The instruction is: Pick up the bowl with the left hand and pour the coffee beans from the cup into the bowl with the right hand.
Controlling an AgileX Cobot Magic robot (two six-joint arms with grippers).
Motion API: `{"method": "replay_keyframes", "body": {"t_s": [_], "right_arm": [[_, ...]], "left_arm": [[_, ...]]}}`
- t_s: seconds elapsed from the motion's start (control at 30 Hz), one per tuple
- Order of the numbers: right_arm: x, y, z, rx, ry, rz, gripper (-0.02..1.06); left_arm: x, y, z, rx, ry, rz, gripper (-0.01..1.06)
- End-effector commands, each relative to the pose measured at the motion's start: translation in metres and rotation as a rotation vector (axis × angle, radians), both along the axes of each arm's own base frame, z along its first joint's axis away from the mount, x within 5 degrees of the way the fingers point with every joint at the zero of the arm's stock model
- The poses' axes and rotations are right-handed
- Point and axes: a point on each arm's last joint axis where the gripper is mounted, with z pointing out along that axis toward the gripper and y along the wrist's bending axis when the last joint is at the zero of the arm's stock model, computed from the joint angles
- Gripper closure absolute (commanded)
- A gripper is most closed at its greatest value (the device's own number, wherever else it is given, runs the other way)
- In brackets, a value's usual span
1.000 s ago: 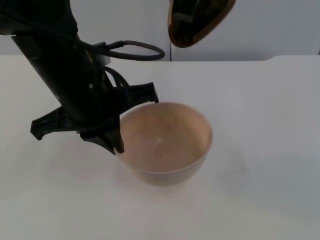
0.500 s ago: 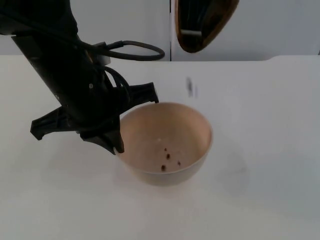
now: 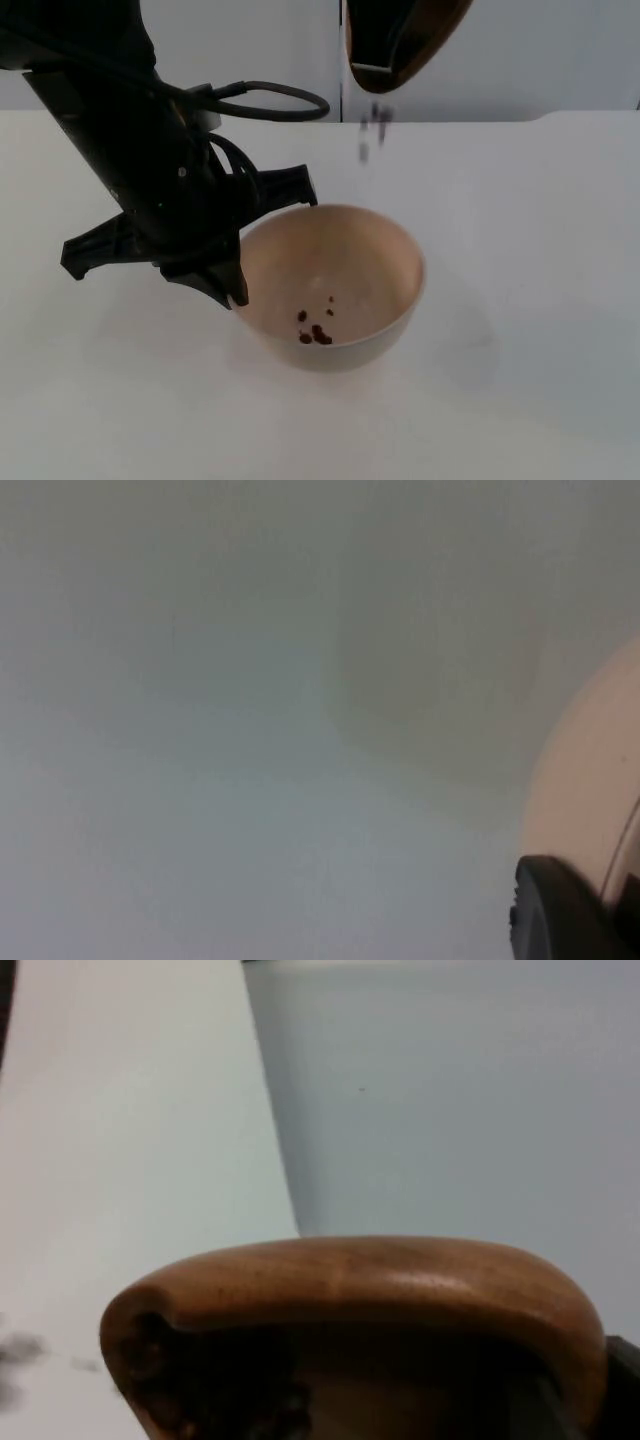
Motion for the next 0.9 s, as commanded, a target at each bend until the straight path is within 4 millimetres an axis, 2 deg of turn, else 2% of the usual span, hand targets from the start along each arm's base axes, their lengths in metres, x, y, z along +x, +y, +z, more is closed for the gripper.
{"method": "replay_keyframes", "body": {"t_s": [0.0, 0.33, 0.73, 0.87], "right_arm": [[-0.005, 0.005, 0.004, 0.004, -0.042, 0.017, 1.04], [-0.02, 0.016, 0.007, -0.009, -0.074, 0.066, 1.04], [-0.024, 0.02, 0.012, -0.036, -0.132, 0.091, 1.04], [-0.025, 0.02, 0.007, -0.066, -0.132, 0.101, 1.04]], "left_arm": [[0.0, -0.003, 0.002, -0.009, -0.004, 0.004, 1.05], [0.0, -0.003, 0.002, -0.009, -0.004, 0.004, 1.05], [0.0, -0.003, 0.002, -0.009, -0.004, 0.004, 1.05], [0.0, -0.003, 0.002, -0.009, -0.004, 0.004, 1.05]]}}
